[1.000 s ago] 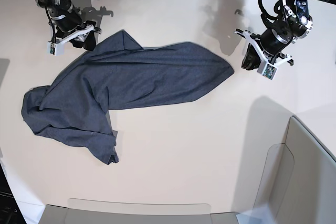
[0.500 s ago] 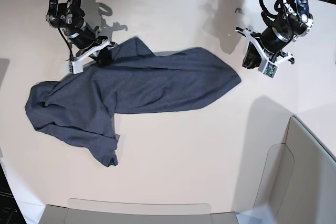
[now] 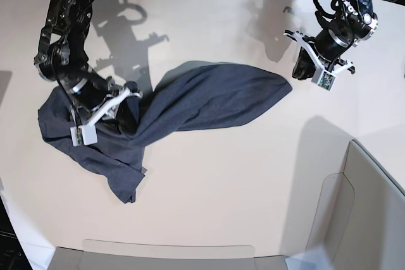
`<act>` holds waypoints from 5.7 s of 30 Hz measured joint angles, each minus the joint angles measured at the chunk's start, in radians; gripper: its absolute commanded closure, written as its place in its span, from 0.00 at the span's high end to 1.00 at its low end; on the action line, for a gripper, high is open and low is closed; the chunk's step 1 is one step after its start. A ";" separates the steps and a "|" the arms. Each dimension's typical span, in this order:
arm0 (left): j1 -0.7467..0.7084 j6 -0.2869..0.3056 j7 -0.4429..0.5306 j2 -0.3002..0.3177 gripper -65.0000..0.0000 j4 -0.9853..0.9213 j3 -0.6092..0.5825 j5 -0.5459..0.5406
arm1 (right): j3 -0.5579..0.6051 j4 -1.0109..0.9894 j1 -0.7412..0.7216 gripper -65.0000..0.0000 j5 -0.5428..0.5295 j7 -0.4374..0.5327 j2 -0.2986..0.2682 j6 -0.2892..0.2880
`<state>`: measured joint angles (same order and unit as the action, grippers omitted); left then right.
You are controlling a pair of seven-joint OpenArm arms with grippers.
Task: Layout the t-shirt on the table in an organized manner, then fold the t-shirt properly
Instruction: 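Grasp the shirt edge with the right gripper and pull it outward, then lift the gathered shirt fabric with the right gripper and reposition it, then drag the shirt edge with the right gripper along the table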
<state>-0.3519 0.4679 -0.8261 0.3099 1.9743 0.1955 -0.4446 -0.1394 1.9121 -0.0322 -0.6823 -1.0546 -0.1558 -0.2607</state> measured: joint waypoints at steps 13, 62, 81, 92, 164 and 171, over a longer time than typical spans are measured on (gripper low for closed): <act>-0.003 0.003 -0.007 -0.006 0.09 -0.003 -0.006 0.004 | 0.084 -0.265 -0.236 0.00 0.039 0.003 0.071 0.011; -0.090 0.000 -0.007 -0.045 0.09 -0.002 -0.194 0.005 | 0.186 -0.548 -0.333 0.75 0.823 0.407 0.097 0.177; -0.114 -0.004 -0.008 -0.039 0.09 0.037 -0.314 0.008 | -0.200 -0.111 0.211 0.75 0.693 0.407 0.055 0.178; -0.061 -0.005 -0.067 -0.041 0.09 0.053 -0.415 0.012 | -0.199 -0.410 0.097 0.75 0.682 0.451 0.020 0.183; -0.158 -0.005 -0.064 0.031 0.21 0.052 -0.421 0.008 | -0.303 0.073 0.316 0.54 0.342 0.347 0.008 -0.003; -0.159 -0.005 -0.064 0.031 0.21 0.051 -0.423 0.008 | -0.523 -0.016 0.291 0.54 0.337 0.350 0.090 0.009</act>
<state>-0.5106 0.4633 -0.8906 0.3412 2.0258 -0.2272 -0.4362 -0.6628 1.8961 0.2592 -0.3450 -0.7044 -0.0654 -0.2516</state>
